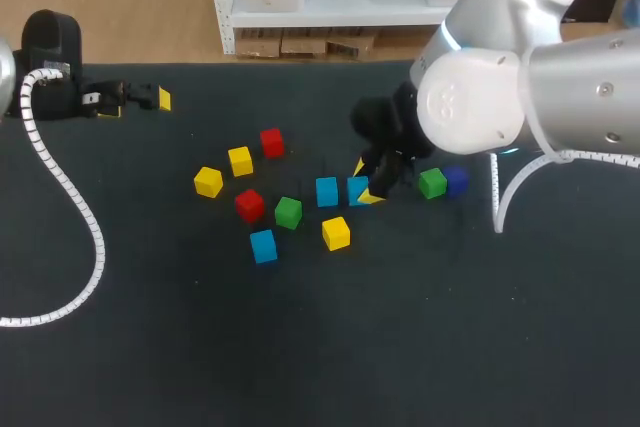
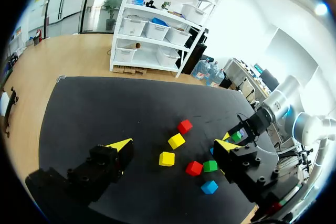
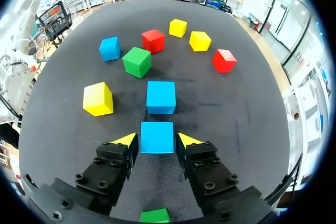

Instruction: Place the blue cubes, place green cubes on the blue cubes, place the yellow cubes on the green cubes, then place the red cubes on the yellow cubes, and place purple cube on the red cubes.

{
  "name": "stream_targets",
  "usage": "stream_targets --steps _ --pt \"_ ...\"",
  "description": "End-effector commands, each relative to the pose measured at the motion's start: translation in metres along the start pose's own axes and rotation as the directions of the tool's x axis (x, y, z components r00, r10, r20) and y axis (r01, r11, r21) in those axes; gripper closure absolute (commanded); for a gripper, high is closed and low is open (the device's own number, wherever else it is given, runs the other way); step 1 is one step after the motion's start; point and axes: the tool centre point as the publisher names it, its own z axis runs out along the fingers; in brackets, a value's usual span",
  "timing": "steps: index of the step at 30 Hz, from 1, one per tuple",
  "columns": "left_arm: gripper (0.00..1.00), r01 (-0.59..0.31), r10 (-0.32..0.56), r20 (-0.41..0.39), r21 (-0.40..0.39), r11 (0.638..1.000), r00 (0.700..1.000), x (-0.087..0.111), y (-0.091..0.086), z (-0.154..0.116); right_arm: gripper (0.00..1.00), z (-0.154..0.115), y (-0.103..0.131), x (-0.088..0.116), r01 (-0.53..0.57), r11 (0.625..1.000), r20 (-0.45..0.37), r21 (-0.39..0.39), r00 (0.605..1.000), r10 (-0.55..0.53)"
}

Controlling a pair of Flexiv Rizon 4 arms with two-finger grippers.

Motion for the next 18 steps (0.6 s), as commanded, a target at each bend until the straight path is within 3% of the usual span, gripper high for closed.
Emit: stream_targets --steps 1,18 --pt "0.0 0.0 0.0 0.0 0.0 1.0 1.0 0.0001 0.0001 0.0 0.53 0.0005 -0.0022 0.0013 0.001 1.0 0.001 0.001 1.0 -0.001" --pt "0.0 0.0 0.0 0.0 0.0 1.0 1.0 0.0001 0.0001 0.0 0.54 0.0011 -0.0092 0.0026 -0.005 1.0 -0.001 0.01 1.0 0.005"
